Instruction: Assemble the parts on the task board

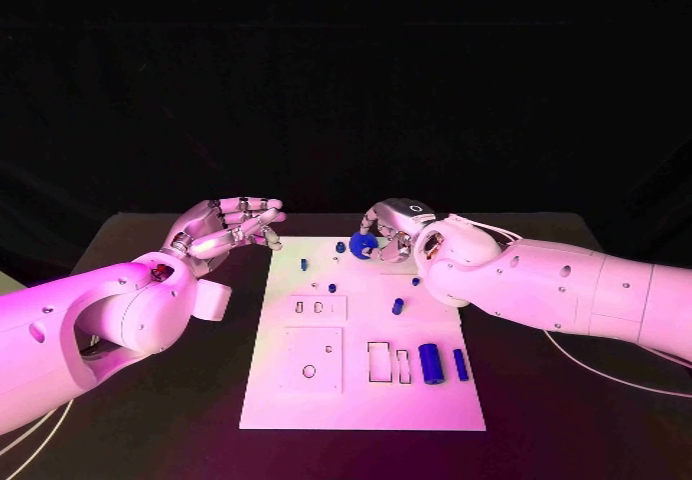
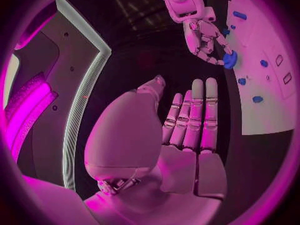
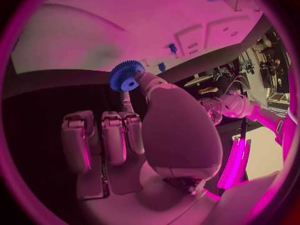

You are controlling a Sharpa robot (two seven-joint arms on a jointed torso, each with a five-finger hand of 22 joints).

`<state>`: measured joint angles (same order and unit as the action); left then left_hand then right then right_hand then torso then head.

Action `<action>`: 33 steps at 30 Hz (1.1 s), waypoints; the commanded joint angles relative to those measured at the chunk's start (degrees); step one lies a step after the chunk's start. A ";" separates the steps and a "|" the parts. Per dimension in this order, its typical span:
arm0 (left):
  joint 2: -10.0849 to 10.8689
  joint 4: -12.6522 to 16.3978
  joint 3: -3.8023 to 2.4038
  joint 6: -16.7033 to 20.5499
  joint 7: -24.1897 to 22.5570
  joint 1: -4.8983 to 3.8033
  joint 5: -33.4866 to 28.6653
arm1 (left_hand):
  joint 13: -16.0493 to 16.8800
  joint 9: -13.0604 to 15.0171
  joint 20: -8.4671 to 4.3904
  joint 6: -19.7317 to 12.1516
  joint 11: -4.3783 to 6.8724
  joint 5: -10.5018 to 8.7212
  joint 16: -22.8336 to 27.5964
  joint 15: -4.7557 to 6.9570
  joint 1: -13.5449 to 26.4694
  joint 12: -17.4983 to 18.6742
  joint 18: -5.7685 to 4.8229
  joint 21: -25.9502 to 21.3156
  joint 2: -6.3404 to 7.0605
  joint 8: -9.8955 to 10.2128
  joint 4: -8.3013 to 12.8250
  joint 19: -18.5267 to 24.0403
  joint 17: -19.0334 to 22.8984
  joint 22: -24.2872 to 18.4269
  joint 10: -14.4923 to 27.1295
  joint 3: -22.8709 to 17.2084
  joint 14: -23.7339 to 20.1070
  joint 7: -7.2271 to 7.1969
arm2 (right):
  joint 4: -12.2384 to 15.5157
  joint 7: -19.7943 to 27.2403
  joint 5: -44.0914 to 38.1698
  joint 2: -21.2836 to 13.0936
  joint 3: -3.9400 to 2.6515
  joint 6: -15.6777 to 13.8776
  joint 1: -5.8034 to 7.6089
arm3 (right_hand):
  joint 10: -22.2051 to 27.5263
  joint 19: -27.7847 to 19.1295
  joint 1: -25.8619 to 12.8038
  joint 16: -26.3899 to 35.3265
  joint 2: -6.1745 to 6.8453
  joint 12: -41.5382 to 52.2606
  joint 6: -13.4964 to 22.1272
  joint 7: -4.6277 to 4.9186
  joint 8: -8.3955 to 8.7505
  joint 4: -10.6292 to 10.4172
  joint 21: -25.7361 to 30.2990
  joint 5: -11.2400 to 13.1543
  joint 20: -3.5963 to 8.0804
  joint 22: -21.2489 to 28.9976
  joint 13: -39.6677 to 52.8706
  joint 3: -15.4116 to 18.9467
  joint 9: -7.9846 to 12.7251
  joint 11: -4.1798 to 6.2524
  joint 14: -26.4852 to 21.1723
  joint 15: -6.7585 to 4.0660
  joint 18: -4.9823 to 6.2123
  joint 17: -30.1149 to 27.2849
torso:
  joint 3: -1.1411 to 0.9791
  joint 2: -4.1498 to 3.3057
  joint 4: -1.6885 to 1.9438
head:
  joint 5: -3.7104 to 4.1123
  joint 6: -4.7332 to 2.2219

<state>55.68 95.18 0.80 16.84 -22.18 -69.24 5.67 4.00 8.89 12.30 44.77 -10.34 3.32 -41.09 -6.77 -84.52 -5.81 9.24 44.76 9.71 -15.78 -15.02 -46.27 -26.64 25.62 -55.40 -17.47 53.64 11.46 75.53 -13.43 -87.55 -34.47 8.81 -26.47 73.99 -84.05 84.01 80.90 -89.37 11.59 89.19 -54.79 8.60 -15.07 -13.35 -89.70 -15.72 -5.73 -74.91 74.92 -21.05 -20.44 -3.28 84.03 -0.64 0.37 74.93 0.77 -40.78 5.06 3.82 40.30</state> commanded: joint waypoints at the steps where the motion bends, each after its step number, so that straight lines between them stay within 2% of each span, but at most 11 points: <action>1: -0.16 0.19 -0.05 -0.90 -0.33 -0.07 -0.26 | 0.05 -0.01 0.03 -0.15 -0.14 -0.27 -0.33 0.05 -0.16 0.14 1.09 0.18 -0.49 -0.06 -0.37 0.49 -0.09 0.08 -0.06 0.03 -0.48 2.46 | 0.49 0.08 -3.72 1.13 -0.01 -4.10 0.00 | -5.40 5.99 -0.23 -0.28 0.41 0.21 -1.20 -1.20 0.04 -0.07 -0.30 -0.36 0.55 -15.09 14.43 -0.49 -0.24 0.50 5.66 -0.43 -0.37 13.64 | 0.03 -0.08 -0.02 | 0.00 0.04; 8: -0.28 0.26 -0.05 -0.95 -0.33 -0.07 -0.26 | 0.05 -0.01 0.03 -0.15 -0.14 -0.27 -0.33 0.05 -0.16 0.14 1.09 0.18 -0.49 -0.06 -0.37 0.49 -0.09 0.08 -0.06 0.03 -0.48 2.46 | -0.75 -0.93 -4.07 4.10 0.13 -2.64 -0.39 | -5.34 5.99 -0.45 -0.27 0.49 0.13 -0.91 -1.09 0.27 -0.03 -0.30 -0.36 0.57 -15.09 14.35 -0.94 -0.13 0.43 5.65 -0.40 -0.37 13.61 | 0.04 -0.06 0.14 | 0.05 0.09; 16: -0.39 0.21 -0.05 -0.96 -0.29 -0.07 -0.26 | 0.05 -0.01 0.04 -0.17 -0.14 -0.27 -0.40 0.05 -0.21 0.14 1.10 0.33 -0.52 -0.06 -0.33 0.61 -0.08 0.17 -0.05 0.01 -0.53 2.46 | -2.50 -1.97 -3.96 6.46 0.38 0.05 -1.41 | -5.30 5.99 -0.58 -0.24 0.52 0.08 -0.71 -1.00 0.46 0.07 -0.30 -0.36 0.56 -15.09 14.30 -1.37 -0.04 0.36 5.63 -0.35 -0.37 13.50 | 0.06 -0.04 0.04 | 0.05 0.60; 25: -0.50 0.05 -0.05 -1.02 -0.29 -0.07 -0.26 | 0.05 -0.01 0.04 -0.17 -0.14 -0.27 -0.40 0.05 -0.21 0.14 1.10 0.33 -0.52 -0.06 -0.33 0.61 -0.08 0.17 -0.05 0.01 -0.53 2.46 | -4.15 -3.27 -4.09 7.59 0.56 1.22 -2.19 | -5.29 5.99 -0.63 -0.24 0.56 0.07 -0.64 -0.97 0.52 0.09 -0.30 -0.35 0.55 -15.09 14.28 -1.46 -0.01 0.33 5.62 -0.34 -0.37 13.49 | 0.00 0.03 0.02 | 0.18 0.94; 33: -0.51 -0.03 -0.05 -1.07 -0.30 -0.07 -0.26 | 0.05 -0.01 0.04 -0.17 -0.13 -0.27 -0.43 0.05 -0.24 0.14 1.10 0.39 -0.52 -0.06 -0.30 0.66 -0.08 0.21 -0.06 0.00 -0.55 2.45 | -5.56 -4.15 -4.42 8.41 0.60 1.62 -2.36 | -5.26 5.99 -0.71 -0.22 0.61 0.04 -0.56 -0.94 0.59 0.14 -0.30 -0.34 0.54 -15.09 14.25 -1.60 0.02 0.29 5.61 -0.31 -0.37 13.41 | -0.03 0.00 0.05 | 0.13 0.84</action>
<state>55.29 95.08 0.80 16.76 -22.12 -69.25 5.62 4.00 8.88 12.29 44.77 -10.35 3.32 -41.30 -6.57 -84.52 -5.81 9.24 44.75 9.71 -15.79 -15.02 -45.85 -26.64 25.74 -55.40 -17.47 53.43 11.46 70.17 -16.56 -90.82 -26.19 9.40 -26.11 71.68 -84.04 84.01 80.38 -89.37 12.12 89.18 -54.79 8.45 -14.33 -13.27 -89.70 -15.94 -5.74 -74.94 74.93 -22.24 -20.41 -3.29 84.03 -0.63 0.38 74.91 0.77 -40.78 5.09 3.98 41.22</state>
